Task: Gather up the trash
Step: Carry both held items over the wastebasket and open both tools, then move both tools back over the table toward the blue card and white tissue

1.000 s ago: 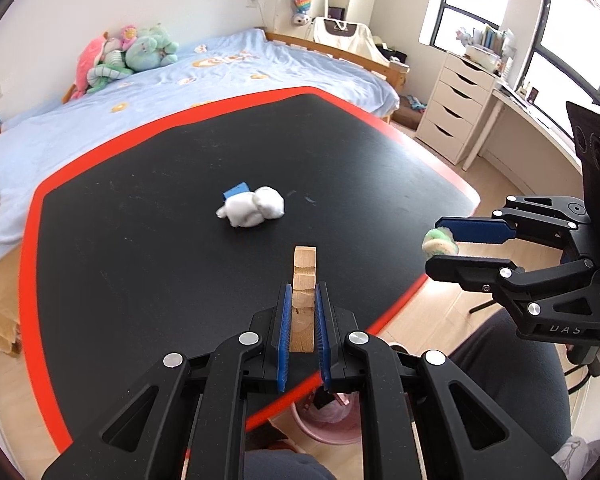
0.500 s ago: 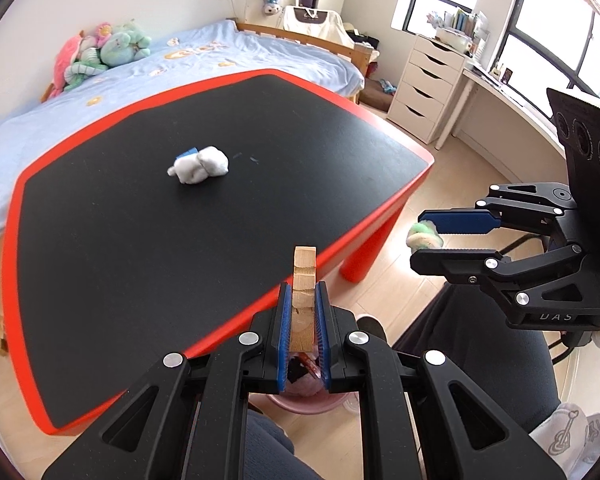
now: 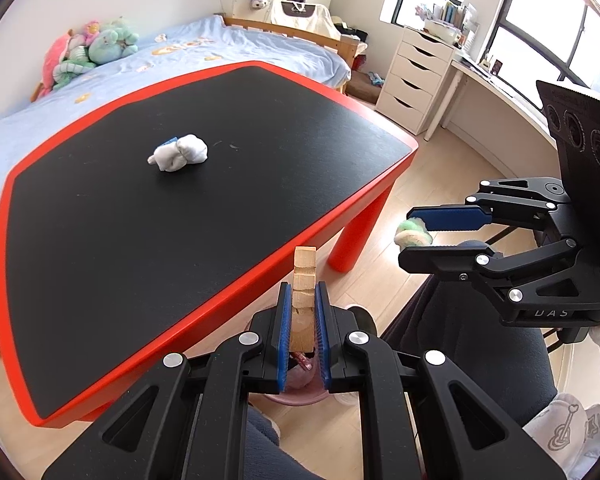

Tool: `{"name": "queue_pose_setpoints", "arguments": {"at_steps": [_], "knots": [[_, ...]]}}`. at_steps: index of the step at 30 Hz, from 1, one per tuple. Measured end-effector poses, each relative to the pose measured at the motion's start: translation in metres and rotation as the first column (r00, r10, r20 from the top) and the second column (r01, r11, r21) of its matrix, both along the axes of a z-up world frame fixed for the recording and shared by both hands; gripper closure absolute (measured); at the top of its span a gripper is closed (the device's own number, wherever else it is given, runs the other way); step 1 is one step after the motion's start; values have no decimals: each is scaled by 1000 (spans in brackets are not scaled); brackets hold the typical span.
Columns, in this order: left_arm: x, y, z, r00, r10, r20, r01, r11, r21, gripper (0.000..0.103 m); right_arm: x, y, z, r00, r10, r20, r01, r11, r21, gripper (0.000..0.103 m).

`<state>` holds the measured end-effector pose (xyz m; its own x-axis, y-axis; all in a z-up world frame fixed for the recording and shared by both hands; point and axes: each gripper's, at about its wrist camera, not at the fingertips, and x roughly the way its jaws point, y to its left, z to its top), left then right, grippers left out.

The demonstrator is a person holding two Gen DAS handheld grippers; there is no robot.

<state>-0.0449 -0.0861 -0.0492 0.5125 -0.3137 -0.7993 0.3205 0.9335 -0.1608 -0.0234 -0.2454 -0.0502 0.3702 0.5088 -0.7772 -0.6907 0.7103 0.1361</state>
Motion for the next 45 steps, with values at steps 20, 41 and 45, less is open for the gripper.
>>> {"name": "queue_pose_setpoints", "arguments": {"at_steps": [20,41,45], "knots": [[1,5,-1,998,53,23,-53,999,14,12,3,-10,-12,998,-52,-25,52,999,-8,8],[2,19,6,995,99,32,-99,995,27,8,3,-10,-6,998,-51,-35,51,999,9,3],[6,25,7,993,116,35,-116,993,22,8,7,-9,-2,998,-48,-30,49,999,16,3]]}}
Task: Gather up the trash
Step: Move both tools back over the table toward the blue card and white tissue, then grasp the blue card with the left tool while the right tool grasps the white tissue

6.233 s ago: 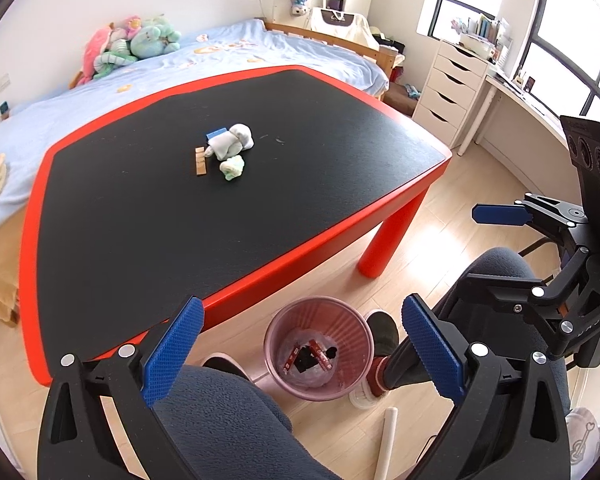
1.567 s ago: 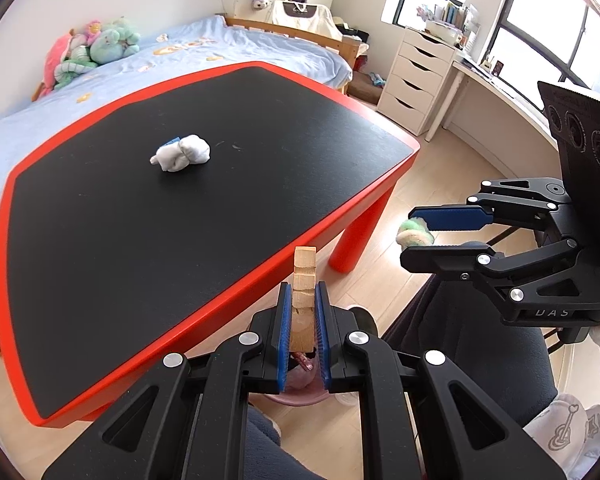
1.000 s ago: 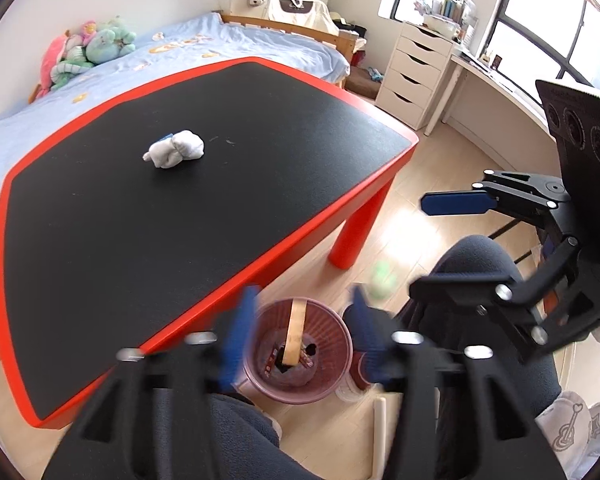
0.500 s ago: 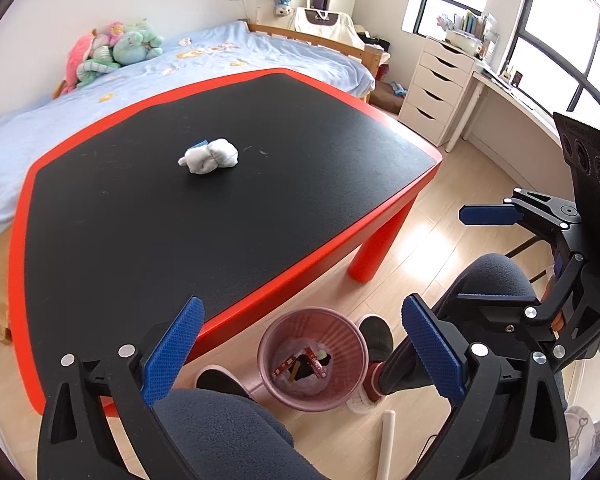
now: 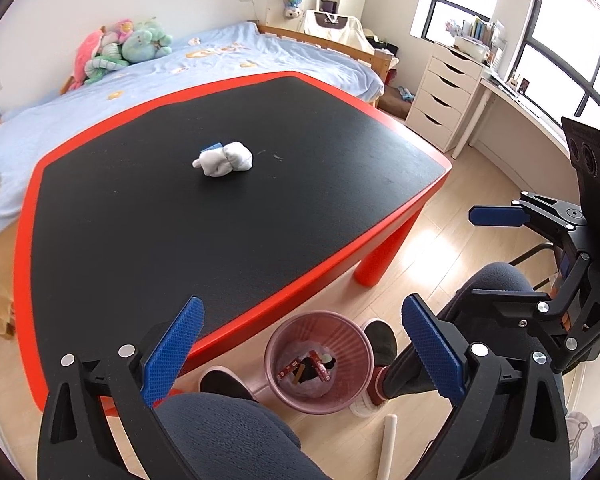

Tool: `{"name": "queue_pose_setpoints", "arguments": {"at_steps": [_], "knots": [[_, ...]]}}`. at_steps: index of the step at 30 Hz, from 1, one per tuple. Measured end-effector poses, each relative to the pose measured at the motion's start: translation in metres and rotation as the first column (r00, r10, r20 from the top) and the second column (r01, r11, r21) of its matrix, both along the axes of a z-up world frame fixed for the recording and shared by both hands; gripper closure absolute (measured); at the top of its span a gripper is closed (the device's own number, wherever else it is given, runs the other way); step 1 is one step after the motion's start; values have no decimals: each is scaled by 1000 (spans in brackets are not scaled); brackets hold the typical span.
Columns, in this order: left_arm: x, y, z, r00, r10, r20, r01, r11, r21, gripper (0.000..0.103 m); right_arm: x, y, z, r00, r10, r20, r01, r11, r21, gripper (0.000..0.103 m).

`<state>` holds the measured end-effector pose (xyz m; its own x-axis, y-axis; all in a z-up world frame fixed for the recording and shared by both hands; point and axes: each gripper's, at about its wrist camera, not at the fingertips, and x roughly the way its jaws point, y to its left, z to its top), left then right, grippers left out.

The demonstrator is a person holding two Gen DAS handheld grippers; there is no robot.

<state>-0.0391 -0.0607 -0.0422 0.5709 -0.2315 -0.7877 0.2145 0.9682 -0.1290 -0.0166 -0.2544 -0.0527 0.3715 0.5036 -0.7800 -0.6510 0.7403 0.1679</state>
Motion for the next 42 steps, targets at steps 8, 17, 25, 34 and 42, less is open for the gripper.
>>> {"name": "queue_pose_setpoints", "arguments": {"at_steps": [8,17,25,34,42], "knots": [[17,20,5,999,42,9,-42,999,-3,8,14,10,7,1000,20,16,-20,1000,4,3],[65,40,13,996,83,13,-83,996,10,8,48,38,17,996,65,52,-65,998,4,3],[121,61,10,994,110,-5,-110,994,-17,8,92,67,13,994,99,52,-99,995,9,3],[178,77,-8,996,79,-29,-79,997,20,8,134,98,-5,993,115,29,-115,993,-3,3],[219,89,-31,997,52,-55,-49,997,54,8,164,118,-24,994,109,6,-109,994,-13,3]]}}
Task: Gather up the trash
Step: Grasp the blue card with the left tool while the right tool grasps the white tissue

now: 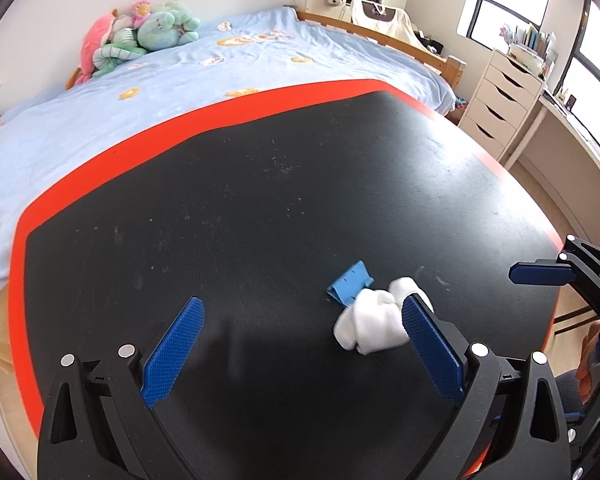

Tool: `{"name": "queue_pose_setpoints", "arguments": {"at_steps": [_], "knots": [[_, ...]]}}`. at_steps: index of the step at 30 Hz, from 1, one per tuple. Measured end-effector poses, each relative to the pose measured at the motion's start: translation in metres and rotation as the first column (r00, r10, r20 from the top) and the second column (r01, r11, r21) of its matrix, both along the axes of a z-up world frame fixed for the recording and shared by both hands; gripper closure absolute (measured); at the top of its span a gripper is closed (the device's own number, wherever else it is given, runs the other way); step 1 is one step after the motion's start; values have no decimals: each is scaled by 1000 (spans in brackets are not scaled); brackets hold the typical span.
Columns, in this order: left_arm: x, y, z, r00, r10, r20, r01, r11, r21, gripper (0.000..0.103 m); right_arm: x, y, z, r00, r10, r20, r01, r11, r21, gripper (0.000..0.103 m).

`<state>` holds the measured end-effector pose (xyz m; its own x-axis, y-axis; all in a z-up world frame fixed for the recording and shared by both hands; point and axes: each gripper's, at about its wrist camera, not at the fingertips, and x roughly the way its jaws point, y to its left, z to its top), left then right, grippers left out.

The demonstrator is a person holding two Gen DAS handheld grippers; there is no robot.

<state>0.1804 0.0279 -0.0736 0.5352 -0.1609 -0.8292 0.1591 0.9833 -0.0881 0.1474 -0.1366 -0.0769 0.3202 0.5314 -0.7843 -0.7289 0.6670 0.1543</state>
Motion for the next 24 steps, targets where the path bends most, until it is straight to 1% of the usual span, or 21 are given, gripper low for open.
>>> {"name": "queue_pose_setpoints", "arguments": {"at_steps": [3,5,11,18,21,23,24], "knots": [[15,2,-11,1000,-12,-11,12,1000,19,8,7,4,-7,1000,1,-11,-1,1000,-4,3],[20,3,-17,1000,-17,-20,17,1000,16,8,11,6,-11,1000,-1,-18,1,1000,-7,3],[24,-3,-29,998,-54,-38,55,998,21,8,23,12,-21,1000,-4,-30,3,1000,-9,3],[25,-10,-36,992,-112,-51,113,993,19,8,32,21,-26,999,27,-23,-27,1000,-1,4],[25,-14,-37,989,-139,-54,140,990,9,8,34,23,-30,999,42,-21,-42,999,-7,14],[26,-17,-39,987,-149,-55,150,989,5,8,36,25,-33,998,54,-20,-54,998,-18,18],[26,-17,-39,987,-152,-54,152,988,3,8,35,27,-35,998,58,-20,-58,998,-22,23]]}}
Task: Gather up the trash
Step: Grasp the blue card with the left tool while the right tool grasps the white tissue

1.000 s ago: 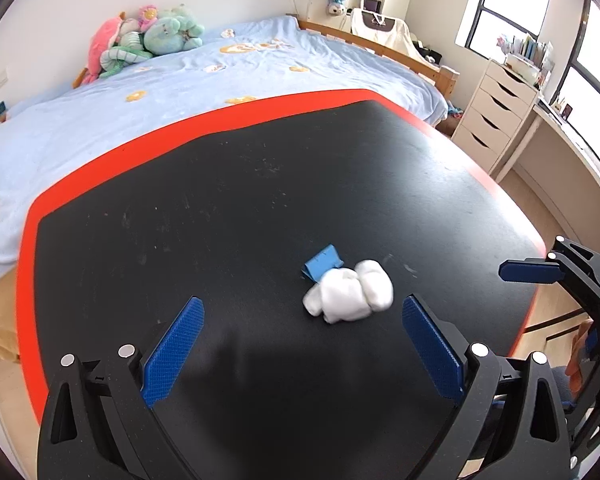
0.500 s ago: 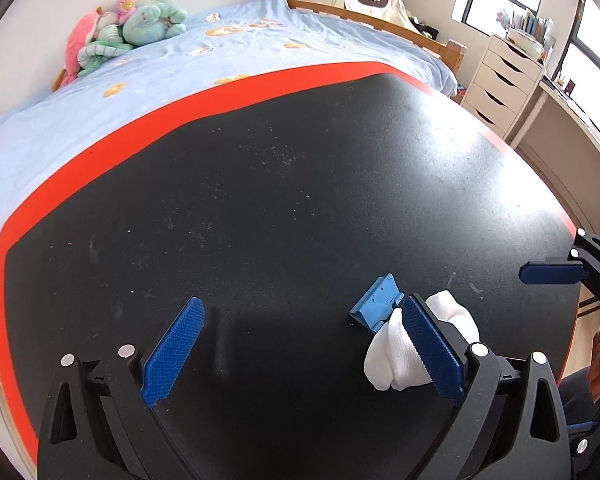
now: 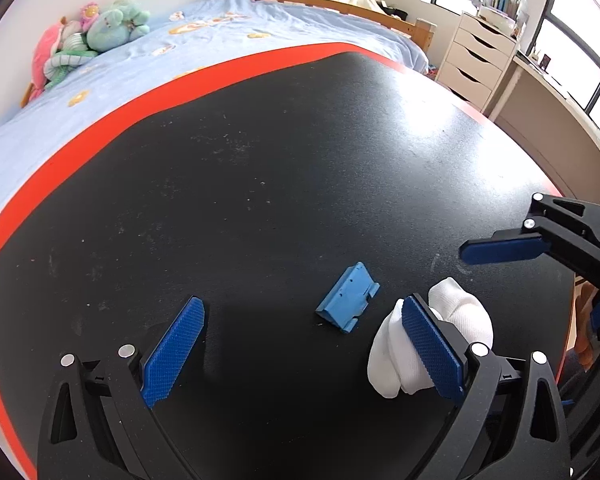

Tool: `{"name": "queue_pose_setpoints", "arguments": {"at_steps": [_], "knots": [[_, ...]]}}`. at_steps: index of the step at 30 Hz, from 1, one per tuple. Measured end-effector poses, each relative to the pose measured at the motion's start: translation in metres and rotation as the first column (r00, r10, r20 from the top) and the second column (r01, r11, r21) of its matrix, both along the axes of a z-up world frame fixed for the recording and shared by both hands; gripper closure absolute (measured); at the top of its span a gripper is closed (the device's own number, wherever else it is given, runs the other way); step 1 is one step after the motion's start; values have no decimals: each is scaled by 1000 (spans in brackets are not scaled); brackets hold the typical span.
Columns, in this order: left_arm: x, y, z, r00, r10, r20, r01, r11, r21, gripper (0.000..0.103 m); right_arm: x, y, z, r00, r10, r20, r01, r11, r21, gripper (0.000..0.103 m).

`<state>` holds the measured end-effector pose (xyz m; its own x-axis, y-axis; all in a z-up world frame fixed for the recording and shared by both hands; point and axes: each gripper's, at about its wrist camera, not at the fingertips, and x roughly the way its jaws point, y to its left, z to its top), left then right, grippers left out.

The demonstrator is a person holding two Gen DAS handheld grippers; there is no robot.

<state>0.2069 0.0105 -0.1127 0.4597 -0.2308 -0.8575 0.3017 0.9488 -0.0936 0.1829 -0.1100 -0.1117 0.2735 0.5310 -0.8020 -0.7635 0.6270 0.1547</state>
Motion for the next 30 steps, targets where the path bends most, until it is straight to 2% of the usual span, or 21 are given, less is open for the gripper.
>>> {"name": "queue_pose_setpoints", "arguments": {"at_steps": [8,15,17,19,21,30], "knots": [[4,-4,-3,1000,-23,3,23,1000,-11,9,4,2,-11,1000,25,18,-24,999,-25,36],[-2,-12,0,999,-39,35,38,999,35,40,3,3,-15,998,51,27,-50,999,-17,53],[-2,-12,1,999,-39,37,38,999,38,52,2,1,-16,998,52,25,-52,999,-12,56],[-3,-14,2,998,-45,35,44,998,35,70,1,-1,-15,998,52,26,-52,999,-9,60],[-4,-16,2,998,-50,32,49,998,36,80,0,-2,-15,998,52,27,-52,999,-9,61],[-12,-16,6,1000,-6,26,6,1000,2,84,-4,-15,-10,1000,11,28,-11,1000,3,66]]}}
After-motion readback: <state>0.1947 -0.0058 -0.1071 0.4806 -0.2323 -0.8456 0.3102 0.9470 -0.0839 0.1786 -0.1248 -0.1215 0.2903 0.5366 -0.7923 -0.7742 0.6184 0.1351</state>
